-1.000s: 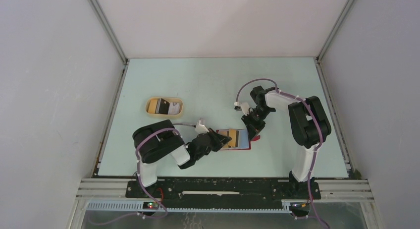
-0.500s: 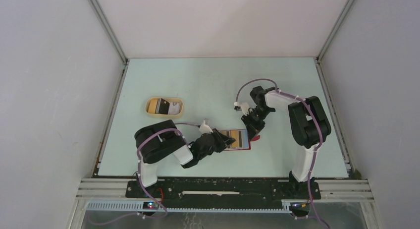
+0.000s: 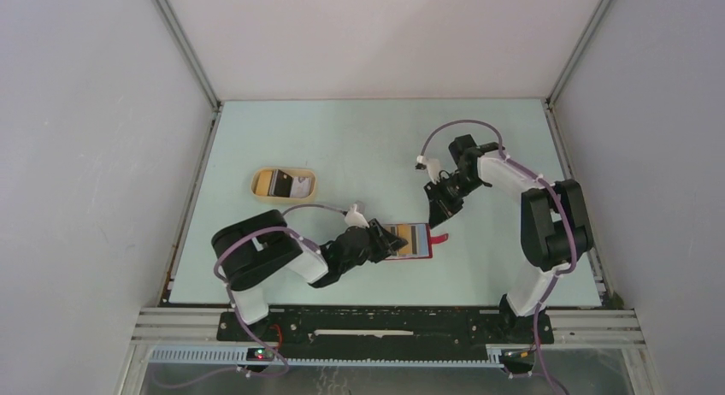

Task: Put the credit cards into the card holder
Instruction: Insert the credit card into the card slot.

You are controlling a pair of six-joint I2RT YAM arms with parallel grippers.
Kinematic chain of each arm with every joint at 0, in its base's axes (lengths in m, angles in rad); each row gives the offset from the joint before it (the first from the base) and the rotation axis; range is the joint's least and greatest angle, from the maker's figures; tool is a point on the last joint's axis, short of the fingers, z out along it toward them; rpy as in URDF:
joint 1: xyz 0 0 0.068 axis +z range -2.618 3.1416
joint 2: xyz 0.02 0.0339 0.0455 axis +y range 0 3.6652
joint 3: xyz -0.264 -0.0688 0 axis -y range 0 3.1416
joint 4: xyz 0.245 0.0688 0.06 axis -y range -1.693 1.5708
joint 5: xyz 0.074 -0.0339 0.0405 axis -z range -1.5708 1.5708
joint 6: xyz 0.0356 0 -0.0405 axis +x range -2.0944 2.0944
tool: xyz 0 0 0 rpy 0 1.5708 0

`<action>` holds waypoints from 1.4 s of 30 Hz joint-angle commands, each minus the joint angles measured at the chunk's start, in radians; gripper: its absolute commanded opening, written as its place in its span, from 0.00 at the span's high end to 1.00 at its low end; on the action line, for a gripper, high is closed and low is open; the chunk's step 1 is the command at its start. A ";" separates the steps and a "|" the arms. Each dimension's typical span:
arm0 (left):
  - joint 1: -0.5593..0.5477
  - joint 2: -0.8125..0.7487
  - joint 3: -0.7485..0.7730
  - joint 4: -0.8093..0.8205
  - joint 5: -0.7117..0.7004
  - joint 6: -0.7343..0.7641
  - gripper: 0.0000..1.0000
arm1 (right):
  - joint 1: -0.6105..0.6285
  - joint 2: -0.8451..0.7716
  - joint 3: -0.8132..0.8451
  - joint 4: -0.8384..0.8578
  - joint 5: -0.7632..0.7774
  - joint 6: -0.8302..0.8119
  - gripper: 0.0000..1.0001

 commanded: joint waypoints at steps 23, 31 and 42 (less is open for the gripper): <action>0.014 -0.261 -0.101 -0.186 -0.070 0.309 0.63 | 0.213 0.076 0.026 0.371 -0.099 0.480 0.80; 0.039 -0.201 -0.039 -0.241 -0.041 0.385 0.72 | 0.256 0.143 0.052 0.330 -0.034 0.465 0.80; 0.044 -0.169 -0.043 -0.312 -0.069 0.362 0.82 | 0.275 0.178 0.061 0.282 0.049 0.412 0.80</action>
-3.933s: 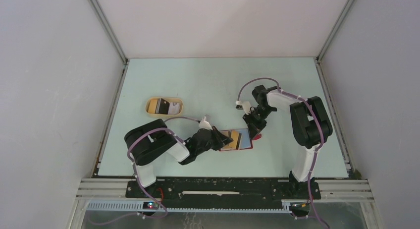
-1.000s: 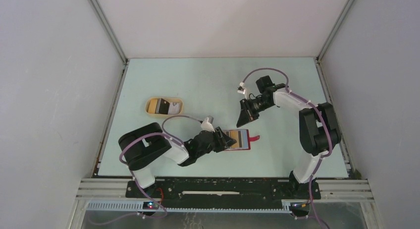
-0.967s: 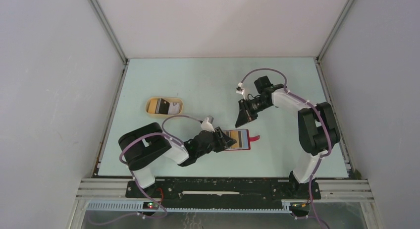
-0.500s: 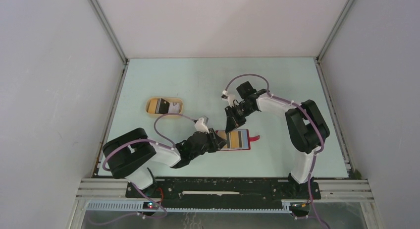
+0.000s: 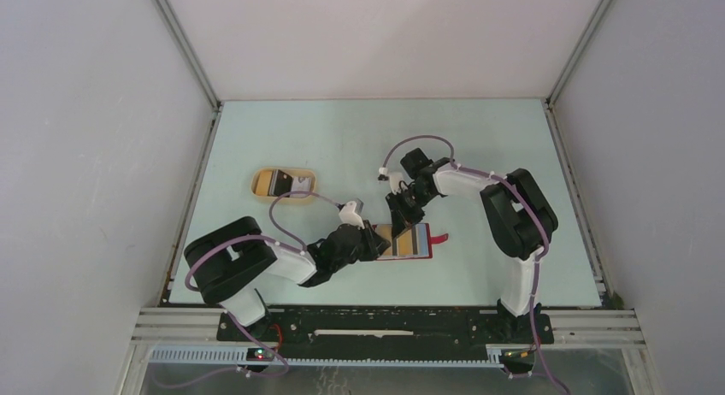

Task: Put the credit cards into the card holder
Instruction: Insert the credit card into the card slot.

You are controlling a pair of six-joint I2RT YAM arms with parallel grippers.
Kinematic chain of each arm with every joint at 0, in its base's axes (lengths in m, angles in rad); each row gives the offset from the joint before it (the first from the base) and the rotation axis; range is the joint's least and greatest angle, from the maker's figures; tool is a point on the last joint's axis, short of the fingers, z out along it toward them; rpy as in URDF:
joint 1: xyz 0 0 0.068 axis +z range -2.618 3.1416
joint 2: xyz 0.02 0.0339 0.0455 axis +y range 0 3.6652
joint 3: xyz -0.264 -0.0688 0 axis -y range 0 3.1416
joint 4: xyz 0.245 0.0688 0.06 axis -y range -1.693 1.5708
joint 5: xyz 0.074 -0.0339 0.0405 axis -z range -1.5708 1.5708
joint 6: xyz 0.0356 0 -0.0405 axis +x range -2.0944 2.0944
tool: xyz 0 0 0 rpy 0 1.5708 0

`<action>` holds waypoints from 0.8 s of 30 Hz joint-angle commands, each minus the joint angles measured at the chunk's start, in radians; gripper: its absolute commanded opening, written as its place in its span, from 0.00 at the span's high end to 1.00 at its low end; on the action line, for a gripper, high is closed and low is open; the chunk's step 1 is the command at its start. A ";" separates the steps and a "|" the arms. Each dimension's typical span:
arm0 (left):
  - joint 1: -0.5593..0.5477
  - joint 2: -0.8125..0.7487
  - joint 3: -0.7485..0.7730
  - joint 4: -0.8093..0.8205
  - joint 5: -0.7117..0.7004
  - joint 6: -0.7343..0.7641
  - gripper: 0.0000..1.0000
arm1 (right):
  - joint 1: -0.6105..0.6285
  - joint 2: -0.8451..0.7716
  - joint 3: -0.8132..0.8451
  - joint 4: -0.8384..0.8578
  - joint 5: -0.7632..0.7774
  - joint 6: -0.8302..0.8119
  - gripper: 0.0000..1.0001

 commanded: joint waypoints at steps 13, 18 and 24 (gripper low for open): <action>0.008 -0.017 -0.016 -0.142 -0.070 0.005 0.84 | 0.010 0.005 0.034 -0.085 0.146 -0.070 0.80; 0.008 -0.019 -0.020 -0.145 -0.077 0.006 0.84 | -0.002 -0.016 0.025 -0.088 0.161 -0.077 0.81; 0.010 -0.027 -0.016 -0.147 -0.073 0.009 0.84 | -0.036 -0.060 0.018 -0.105 0.104 -0.093 0.80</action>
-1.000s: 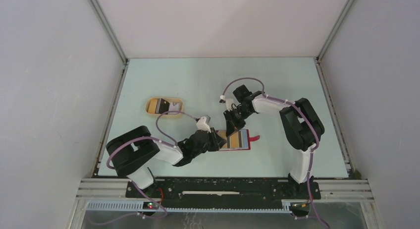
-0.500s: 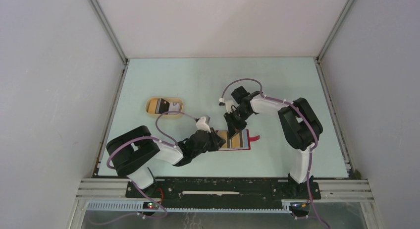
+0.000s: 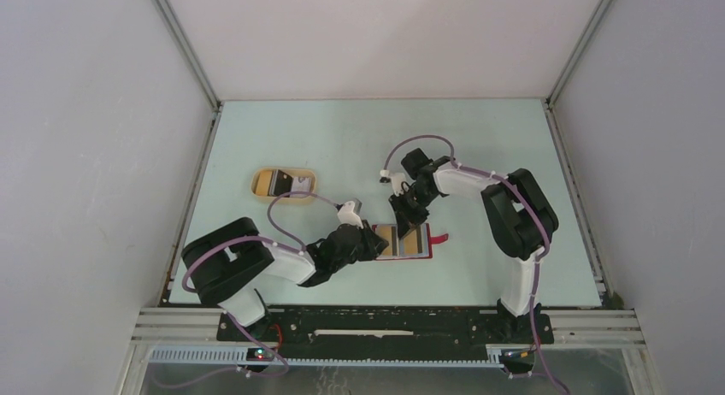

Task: Put the credit cards into the card holder
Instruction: Insert the credit card into the card slot.

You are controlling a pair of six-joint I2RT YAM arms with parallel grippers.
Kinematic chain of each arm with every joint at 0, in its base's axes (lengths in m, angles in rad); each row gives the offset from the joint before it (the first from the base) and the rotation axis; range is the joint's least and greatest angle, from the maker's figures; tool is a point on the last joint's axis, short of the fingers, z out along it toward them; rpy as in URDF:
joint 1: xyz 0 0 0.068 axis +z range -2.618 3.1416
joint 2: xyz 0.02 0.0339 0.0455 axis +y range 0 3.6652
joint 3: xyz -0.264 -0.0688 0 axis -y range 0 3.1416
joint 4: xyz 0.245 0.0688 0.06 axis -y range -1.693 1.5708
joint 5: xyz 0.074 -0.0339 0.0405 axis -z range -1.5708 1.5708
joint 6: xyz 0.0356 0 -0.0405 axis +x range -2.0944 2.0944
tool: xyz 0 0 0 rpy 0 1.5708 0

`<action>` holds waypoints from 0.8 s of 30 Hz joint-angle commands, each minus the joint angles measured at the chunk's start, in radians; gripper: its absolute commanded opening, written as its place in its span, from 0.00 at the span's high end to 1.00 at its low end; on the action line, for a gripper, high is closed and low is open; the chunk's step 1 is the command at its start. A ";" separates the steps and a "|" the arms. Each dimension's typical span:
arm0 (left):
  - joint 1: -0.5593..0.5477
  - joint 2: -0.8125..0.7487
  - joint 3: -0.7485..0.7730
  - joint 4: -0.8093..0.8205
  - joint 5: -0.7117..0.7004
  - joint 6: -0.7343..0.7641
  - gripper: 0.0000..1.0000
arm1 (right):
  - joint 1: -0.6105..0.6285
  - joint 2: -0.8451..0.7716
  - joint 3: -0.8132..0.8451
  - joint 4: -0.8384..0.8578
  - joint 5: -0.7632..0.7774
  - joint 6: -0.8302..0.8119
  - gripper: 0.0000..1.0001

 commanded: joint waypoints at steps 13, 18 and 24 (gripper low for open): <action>0.008 -0.275 0.016 -0.252 -0.070 0.193 0.78 | -0.156 -0.331 0.004 -0.166 -0.250 -0.288 0.80; 0.008 -0.467 0.045 -0.360 -0.127 0.327 0.76 | -0.283 -0.547 0.003 -0.165 -0.297 -0.368 0.79; 0.008 -0.712 0.059 -0.479 -0.228 0.448 0.64 | -0.420 -0.790 -0.056 -0.050 -0.269 -0.365 0.64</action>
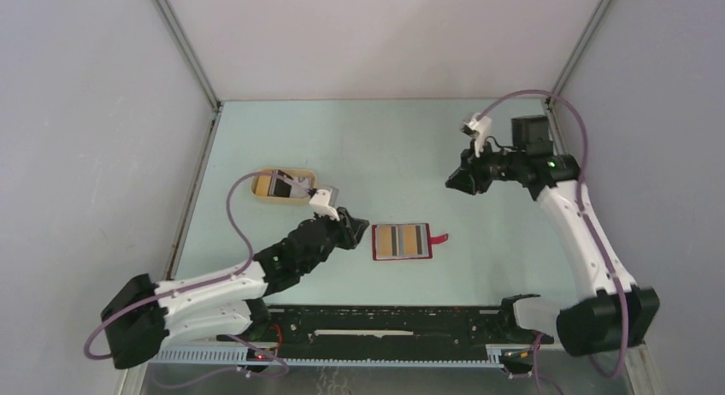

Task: Put the credit cards into the card holder
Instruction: Insert the credit card into the card slot.

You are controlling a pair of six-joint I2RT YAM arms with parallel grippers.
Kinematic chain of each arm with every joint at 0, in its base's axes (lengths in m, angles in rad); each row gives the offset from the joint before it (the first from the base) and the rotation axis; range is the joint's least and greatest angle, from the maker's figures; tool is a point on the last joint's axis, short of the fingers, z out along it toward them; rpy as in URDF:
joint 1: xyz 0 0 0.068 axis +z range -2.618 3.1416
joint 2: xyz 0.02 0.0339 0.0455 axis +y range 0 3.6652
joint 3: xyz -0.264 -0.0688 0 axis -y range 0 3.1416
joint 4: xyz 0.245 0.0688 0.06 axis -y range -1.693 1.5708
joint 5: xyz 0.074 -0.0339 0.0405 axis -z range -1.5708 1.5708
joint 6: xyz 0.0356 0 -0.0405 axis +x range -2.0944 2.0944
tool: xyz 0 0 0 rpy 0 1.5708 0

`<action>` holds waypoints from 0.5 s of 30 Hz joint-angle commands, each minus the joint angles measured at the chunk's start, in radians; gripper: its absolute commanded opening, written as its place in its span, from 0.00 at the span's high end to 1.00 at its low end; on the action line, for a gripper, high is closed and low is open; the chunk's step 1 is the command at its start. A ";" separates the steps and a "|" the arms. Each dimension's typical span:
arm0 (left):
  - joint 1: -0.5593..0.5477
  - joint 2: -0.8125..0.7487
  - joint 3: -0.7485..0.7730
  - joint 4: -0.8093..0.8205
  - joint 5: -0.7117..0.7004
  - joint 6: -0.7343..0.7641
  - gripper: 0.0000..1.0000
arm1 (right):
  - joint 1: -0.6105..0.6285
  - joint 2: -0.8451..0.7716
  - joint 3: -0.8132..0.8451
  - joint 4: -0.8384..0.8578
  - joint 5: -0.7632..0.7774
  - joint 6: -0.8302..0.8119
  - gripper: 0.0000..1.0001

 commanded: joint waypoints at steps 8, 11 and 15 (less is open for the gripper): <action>0.012 -0.484 -0.100 -0.074 -0.201 0.068 0.02 | -0.102 -0.094 -0.115 0.035 -0.184 0.060 0.00; 0.022 -0.590 -0.169 -0.038 -0.117 0.026 0.00 | -0.104 -0.067 -0.138 0.007 -0.251 0.013 0.01; 0.027 -0.633 -0.211 -0.003 0.015 0.014 0.00 | -0.077 -0.079 -0.244 0.081 -0.268 0.025 0.00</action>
